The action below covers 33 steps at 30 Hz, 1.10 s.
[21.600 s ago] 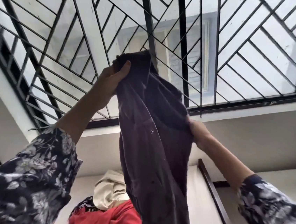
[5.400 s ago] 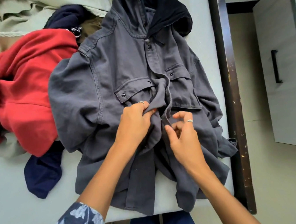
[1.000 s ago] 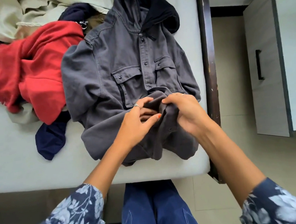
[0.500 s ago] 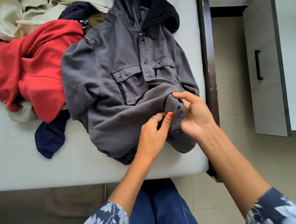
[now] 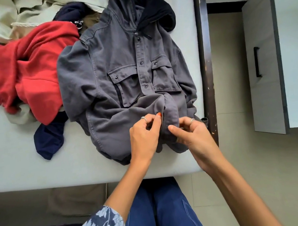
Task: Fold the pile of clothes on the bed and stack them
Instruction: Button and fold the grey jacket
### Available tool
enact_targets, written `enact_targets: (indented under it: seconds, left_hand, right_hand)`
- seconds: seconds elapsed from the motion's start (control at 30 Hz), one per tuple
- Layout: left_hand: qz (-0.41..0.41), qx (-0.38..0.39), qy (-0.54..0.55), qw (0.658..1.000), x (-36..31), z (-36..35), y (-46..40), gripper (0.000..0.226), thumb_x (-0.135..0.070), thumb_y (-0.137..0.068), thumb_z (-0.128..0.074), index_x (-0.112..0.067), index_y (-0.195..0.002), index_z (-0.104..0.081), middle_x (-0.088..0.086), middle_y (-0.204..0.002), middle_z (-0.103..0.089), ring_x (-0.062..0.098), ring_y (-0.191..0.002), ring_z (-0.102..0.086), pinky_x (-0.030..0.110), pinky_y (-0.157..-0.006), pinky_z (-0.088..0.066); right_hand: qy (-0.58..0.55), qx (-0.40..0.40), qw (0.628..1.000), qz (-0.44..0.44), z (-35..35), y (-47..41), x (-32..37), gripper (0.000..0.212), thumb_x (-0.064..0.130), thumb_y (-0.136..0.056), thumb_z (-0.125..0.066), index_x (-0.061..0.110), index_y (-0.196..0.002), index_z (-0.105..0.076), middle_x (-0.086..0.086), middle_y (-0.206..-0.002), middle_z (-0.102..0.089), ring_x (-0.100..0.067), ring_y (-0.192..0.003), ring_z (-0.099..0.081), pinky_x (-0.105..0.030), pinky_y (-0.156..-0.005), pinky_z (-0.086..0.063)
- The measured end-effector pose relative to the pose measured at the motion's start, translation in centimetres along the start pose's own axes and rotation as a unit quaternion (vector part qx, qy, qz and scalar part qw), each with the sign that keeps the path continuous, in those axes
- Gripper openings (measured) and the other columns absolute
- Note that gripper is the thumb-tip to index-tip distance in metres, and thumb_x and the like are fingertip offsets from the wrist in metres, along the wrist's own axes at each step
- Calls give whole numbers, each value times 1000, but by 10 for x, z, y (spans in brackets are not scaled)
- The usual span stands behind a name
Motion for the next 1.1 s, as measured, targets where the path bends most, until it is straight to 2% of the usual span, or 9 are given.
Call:
enact_targets:
  seconds: [0.1, 0.17, 0.3, 0.4, 0.6, 0.7, 0.83, 0.97, 1.1]
  left_hand:
    - [-39, -42, -55, 997, -9, 14, 0, 40, -27, -93, -58, -6, -60, -53, 4, -49, -44, 9, -50, -37, 23, -54, -34]
    - [-97, -64, -126, 985, -18, 27, -4, 42, -26, -94, -56, -4, -59, -51, 1, -47, -42, 13, -48, -38, 27, -53, -35]
    - [-207, -37, -304, 929, -38, 36, -5, 37, -28, -92, -53, -13, -59, -47, -1, -55, -48, 22, -54, -47, 36, -53, -40]
    - [-219, -12, -284, 933, -48, 41, -6, 39, -26, -92, -54, -16, -59, -36, -5, -53, -33, 18, -53, -39, 32, -54, -33]
    - [-89, 98, -75, 988, -29, 39, -20, 41, -44, -86, -50, -10, -63, -57, 10, -59, -56, 27, -63, -55, 41, -66, -46]
    - [-29, 115, -9, 993, -24, 36, -24, 46, -47, -80, -53, -4, -66, -58, 12, -61, -53, 23, -62, -46, 39, -68, -44]
    - [70, 133, 114, 982, -17, 31, -21, 38, -41, -84, -55, -6, -71, -55, 8, -72, -49, 17, -72, -43, 36, -73, -38]
    - [143, 151, 183, 961, -3, 23, -4, 13, -35, -91, -59, -24, -85, -64, -2, -83, -63, 12, -83, -58, 39, -85, -48]
    - [139, 151, 185, 961, 1, 21, 10, 29, -43, -80, -60, -22, -95, -73, -3, -92, -72, 11, -90, -65, 32, -85, -51]
  right_hand:
    - [3, -61, 998, 17, 11, -1, 6, 5, 2, -91, -58, 6, -90, -56, -8, -77, -70, -17, -71, -64, -30, -69, -53]
    - [133, -112, 981, 86, 23, -1, 21, 9, 8, -91, -61, 12, -90, -53, -10, -79, -70, -20, -72, -65, -36, -70, -52]
    - [389, -211, 856, 265, 22, 17, 57, 17, 15, -93, -56, 24, -99, -42, -6, -68, -58, -31, -62, -55, -38, -58, -45]
    - [505, -188, 769, 345, -2, 26, 61, 18, 6, -88, -44, 18, -90, -57, -7, -75, -55, -32, -62, -52, -41, -53, -47]
    - [304, -28, 930, 203, -22, 13, 35, 22, 26, -87, -53, 20, -98, -71, 3, -88, -61, -4, -85, -57, -14, -78, -43]
    - [273, -25, 947, 170, -34, 10, 29, 8, 27, -87, -68, 23, -94, -69, 6, -88, -62, 2, -84, -56, -8, -76, -39]
    - [152, -30, 981, 114, -37, 1, 23, 8, 19, -86, -68, 11, -87, -68, 5, -79, -64, -4, -70, -54, -24, -72, -44]
    - [7, 1, 998, 61, -41, 0, 22, 4, 14, -86, -68, 11, -85, -66, -7, -77, -62, -17, -71, -53, -32, -67, -45]
    - [-9, 23, 998, 57, -40, 5, 21, 8, 14, -87, -64, 18, -81, -69, -4, -76, -66, -14, -71, -59, -34, -71, -49]
Point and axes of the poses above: each hand's wrist, its own y-axis away from the middle knuckle, its own z-axis out of the back of the hand, x = y × z, the point moved 7 cm from there along -y, towards the middle knuckle
